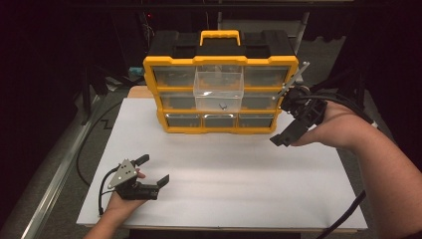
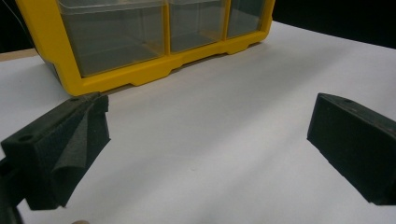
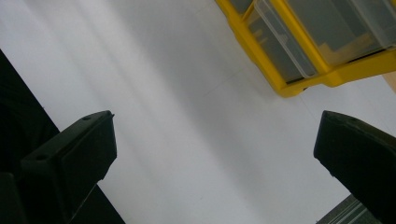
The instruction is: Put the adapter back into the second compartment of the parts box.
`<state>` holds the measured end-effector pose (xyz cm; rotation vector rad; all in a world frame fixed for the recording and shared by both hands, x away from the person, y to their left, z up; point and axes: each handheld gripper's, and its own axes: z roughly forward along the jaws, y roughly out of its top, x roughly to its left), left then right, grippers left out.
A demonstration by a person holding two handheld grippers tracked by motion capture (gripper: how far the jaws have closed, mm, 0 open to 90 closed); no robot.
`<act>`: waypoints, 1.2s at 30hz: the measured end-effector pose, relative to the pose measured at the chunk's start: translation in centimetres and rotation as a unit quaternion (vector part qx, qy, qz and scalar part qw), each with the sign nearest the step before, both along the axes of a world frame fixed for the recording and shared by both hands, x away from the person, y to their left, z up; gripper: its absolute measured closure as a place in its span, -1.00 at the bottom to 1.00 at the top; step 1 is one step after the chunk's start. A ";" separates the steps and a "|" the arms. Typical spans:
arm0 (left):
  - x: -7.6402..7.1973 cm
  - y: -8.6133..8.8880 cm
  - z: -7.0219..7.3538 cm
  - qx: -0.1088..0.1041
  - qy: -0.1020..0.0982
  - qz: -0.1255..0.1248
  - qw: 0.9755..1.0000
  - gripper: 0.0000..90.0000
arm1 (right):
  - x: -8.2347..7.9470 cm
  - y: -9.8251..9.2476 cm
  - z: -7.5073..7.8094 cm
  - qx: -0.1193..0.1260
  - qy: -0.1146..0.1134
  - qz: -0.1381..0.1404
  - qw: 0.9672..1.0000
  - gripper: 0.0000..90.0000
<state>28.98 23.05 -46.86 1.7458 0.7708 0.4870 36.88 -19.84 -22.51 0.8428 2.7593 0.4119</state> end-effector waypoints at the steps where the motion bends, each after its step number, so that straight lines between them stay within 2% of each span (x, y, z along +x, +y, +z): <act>1: 0.0 0.0 0.0 0.000 0.000 0.000 1.000 -1.00 | 0.0 0.1 -0.3 -0.003 0.000 0.000 1.000 -1.00; 5: 0.0 0.1 0.0 0.001 0.000 0.001 1.000 -1.00 | 0.0 0.6 -1.9 -0.010 -0.005 0.001 1.000 -1.00; 12: 0.0 0.1 0.0 0.000 0.000 0.002 1.000 -1.00 | 0.2 1.4 -4.3 -0.012 0.006 0.006 1.000 -1.00; 20: 0.0 0.1 0.0 0.000 -0.001 0.003 1.000 -1.00 | 0.4 2.3 -7.9 -0.019 0.021 0.009 1.000 -1.00; 23: 0.0 0.1 0.0 -0.001 0.000 0.004 1.000 -1.00 | 0.4 2.6 -9.6 -0.029 0.028 0.013 0.999 -1.00; 32: 0.0 0.1 0.0 -0.001 0.002 0.003 1.000 -1.00 | 0.6 3.6 -15.4 -0.034 0.054 0.019 0.998 -1.00; 36: 0.0 0.1 0.0 -0.001 0.003 0.003 1.000 -1.00 | 0.7 3.8 -17.5 -0.038 0.063 0.016 0.997 -1.00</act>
